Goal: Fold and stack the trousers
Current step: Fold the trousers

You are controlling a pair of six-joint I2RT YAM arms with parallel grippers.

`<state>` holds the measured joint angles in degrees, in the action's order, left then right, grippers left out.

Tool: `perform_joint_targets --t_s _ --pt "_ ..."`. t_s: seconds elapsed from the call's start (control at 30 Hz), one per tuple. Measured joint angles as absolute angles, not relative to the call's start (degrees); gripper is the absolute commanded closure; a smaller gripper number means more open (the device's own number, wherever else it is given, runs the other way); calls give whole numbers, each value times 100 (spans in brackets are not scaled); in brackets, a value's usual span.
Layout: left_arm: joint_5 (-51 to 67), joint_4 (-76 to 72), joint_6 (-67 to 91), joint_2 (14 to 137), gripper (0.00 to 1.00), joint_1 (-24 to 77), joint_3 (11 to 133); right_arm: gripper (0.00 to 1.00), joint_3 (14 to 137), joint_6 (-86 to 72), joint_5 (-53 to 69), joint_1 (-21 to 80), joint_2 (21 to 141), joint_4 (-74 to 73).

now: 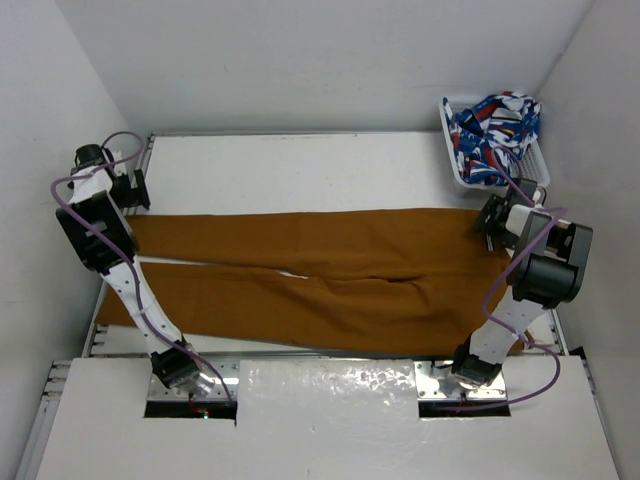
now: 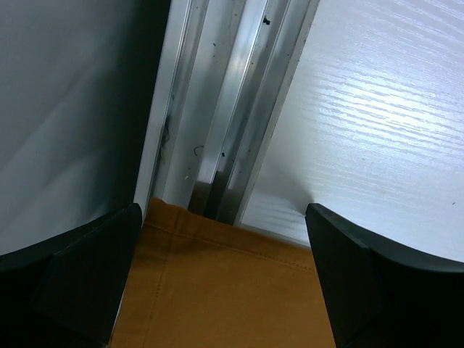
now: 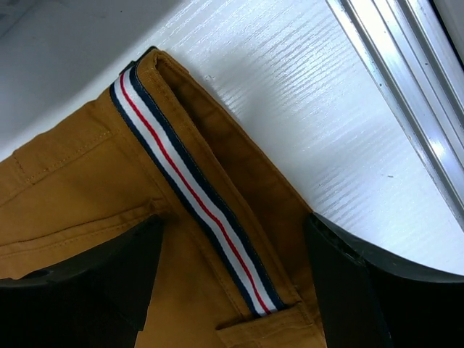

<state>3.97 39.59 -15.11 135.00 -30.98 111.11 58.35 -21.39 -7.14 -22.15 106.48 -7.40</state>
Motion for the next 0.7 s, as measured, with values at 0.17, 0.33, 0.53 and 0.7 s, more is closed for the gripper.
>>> perform_joint_targets --t_s 0.17,0.33,0.53,0.7 --pt "344 4023 -1500 13496 5 -3114 11122 44 5806 -2139 -731 -2202 10659 -615" --pt "427 4206 -1649 13382 23 -3208 10971 91 5822 -2167 -567 -2187 10694 -556" --pt "921 4423 -1953 12842 100 -3441 10055 100 5575 -1953 -427 -2158 10503 -412" --pt "930 4180 -2167 12416 100 -3542 9384 100 4989 -1520 -436 -2130 9808 -578"
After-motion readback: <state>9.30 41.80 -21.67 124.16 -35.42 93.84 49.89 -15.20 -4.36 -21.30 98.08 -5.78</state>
